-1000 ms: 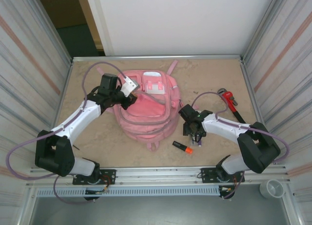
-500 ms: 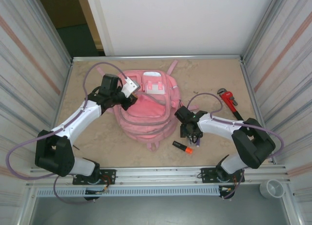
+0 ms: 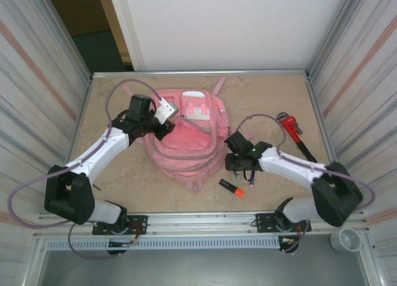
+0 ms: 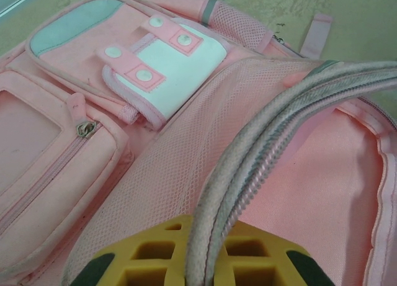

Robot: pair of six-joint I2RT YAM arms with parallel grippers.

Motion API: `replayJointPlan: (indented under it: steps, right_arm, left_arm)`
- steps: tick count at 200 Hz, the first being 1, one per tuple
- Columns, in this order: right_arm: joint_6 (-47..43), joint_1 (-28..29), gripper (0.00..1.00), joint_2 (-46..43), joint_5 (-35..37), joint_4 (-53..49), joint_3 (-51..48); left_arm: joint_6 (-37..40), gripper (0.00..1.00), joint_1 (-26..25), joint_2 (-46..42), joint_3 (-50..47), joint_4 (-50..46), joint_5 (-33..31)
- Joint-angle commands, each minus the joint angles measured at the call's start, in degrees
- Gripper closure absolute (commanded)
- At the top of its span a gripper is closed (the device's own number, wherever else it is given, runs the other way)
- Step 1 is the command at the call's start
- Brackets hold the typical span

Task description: Pack the student bag

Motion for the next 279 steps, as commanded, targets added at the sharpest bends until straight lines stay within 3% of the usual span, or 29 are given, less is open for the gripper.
replayJointPlan:
  steps: [1,14,30,64,105,161,185,244,279]
  right_arm:
    - [-10.39,1.69,0.68,-5.52,-12.04,7.10,3.03]
    - [-16.17,2.89,0.68,-4.05,-19.75,8.52,6.19]
    - [-24.06,5.01,0.66,0.49,-24.11,6.91,11.60]
    - [-36.82,5.76,0.66,10.26,-26.15,5.34,21.34]
    - [-46.86,2.46,0.66,20.96,-30.64,2.76,31.50]
    - [-55.17,2.19,0.66,26.09,-22.55,11.72,34.41]
    - [-57.36,2.25,0.64,27.78,-16.29,18.16,32.91]
    - [-59.26,3.56,0.61,28.19,-8.54,34.96,27.02]
    - [-61.65,3.99,0.55,29.08,-8.42,39.37,25.24]
  left_arm:
    - [-2.63,1.00,0.26,-1.94,1.03,0.75,4.13]
    - [-3.25,1.00,0.85,-2.11,0.90,1.46,6.26]
    - [-3.47,1.00,1.50,-2.37,0.85,2.08,8.57]
    - [-2.35,1.00,2.05,-3.16,1.03,1.87,10.27]
    - [-1.12,1.00,2.39,-3.52,0.85,1.52,11.29]
    - [0.78,1.00,2.40,-4.11,0.67,1.08,14.10]
    - [1.08,1.00,2.35,-4.81,0.24,1.50,14.70]
    - [0.38,1.00,2.40,-6.07,0.17,2.38,17.92]
    - [-0.47,1.00,2.62,-6.16,0.17,3.16,18.49]
